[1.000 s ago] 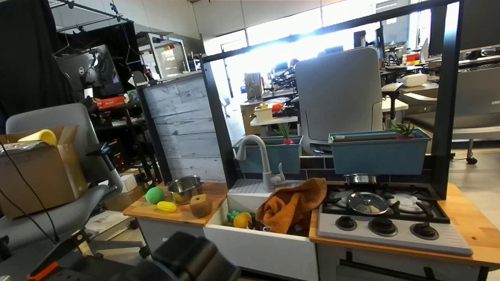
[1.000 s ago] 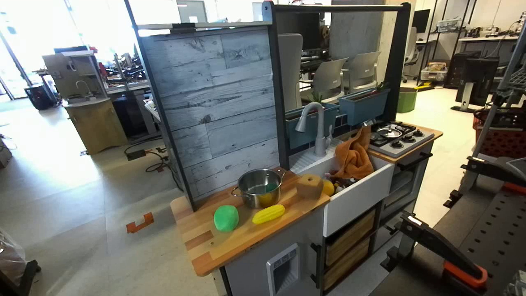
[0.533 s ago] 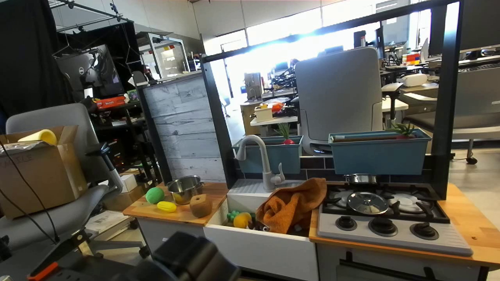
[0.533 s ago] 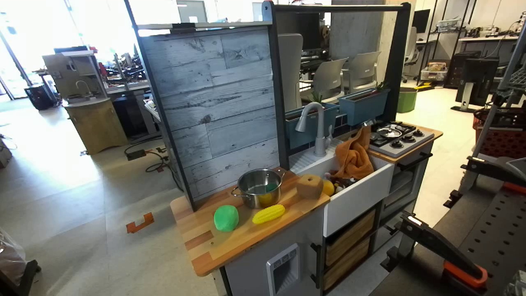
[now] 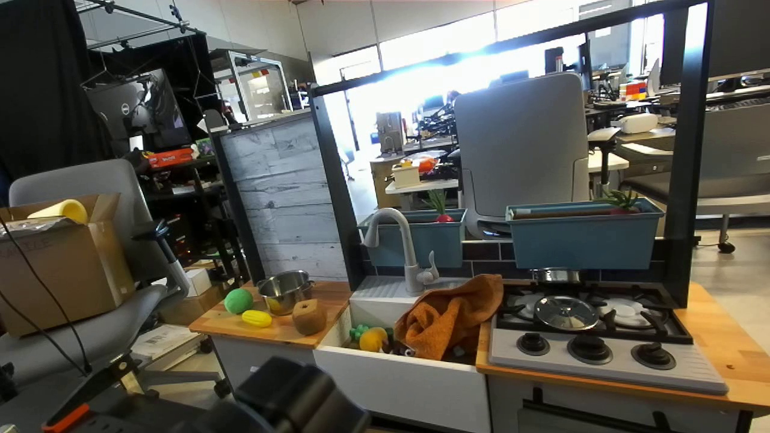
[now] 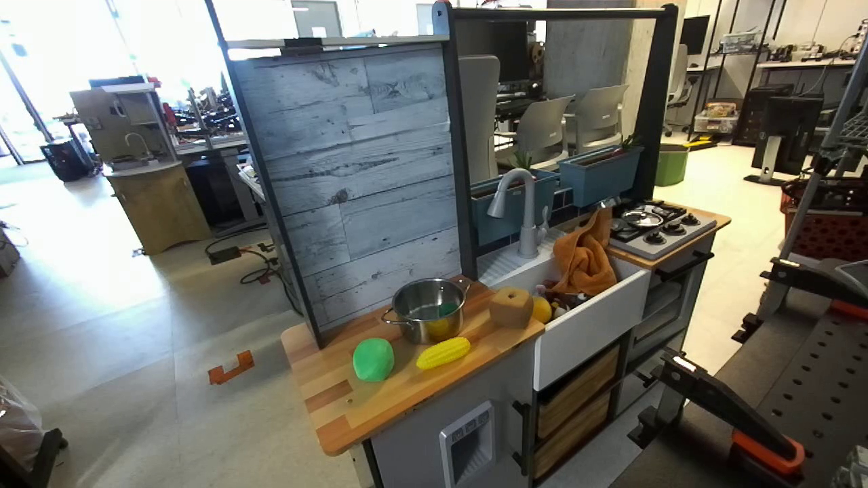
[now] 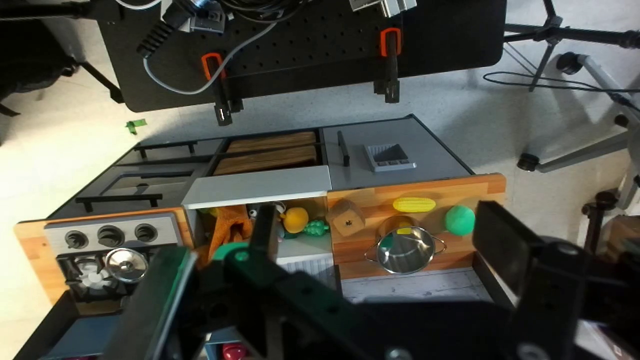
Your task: Move the pee plush toy
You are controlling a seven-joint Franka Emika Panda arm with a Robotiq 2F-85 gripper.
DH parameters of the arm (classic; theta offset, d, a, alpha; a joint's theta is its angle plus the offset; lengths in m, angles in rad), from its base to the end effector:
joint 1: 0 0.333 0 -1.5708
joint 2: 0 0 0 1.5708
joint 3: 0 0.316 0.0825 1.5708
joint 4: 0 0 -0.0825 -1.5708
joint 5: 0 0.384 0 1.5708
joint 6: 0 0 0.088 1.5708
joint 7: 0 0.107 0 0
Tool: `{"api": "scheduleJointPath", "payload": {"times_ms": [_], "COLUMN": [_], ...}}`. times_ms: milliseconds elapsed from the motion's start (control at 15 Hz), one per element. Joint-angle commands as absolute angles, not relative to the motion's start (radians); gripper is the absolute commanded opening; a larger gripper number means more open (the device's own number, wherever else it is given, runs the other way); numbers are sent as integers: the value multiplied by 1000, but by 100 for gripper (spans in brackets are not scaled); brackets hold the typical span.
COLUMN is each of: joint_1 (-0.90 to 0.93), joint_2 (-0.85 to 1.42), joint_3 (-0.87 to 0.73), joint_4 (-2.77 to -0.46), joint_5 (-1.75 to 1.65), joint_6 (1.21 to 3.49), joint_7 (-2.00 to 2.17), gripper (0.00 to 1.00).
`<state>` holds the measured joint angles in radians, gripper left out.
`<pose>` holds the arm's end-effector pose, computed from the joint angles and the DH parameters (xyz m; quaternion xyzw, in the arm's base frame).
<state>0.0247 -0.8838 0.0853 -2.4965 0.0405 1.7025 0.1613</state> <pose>0.2904 0.0421 0.5637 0.9981 -0.0415 0.0452 0.0074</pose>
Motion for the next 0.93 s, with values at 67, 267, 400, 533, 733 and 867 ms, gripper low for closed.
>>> {"api": "scheduleJointPath", "payload": {"times_ms": [67, 267, 400, 533, 733, 867], "joint_1": [19, 42, 72, 103, 162, 181], "joint_2": [-845, -750, -660, -557, -389, -289], "joint_3": [92, 111, 139, 181, 251, 294], "joint_4": [-2477, -2445, -2430, -2414, -2394, -2379], "joint_5": [25, -17, -42, -63, -104, -172], "joint_6": [1704, 1718, 1772, 1845, 2006, 2157], "joint_7": [142, 76, 24, 5, 6, 31], "gripper": [100, 100, 100, 100, 100, 100]}}
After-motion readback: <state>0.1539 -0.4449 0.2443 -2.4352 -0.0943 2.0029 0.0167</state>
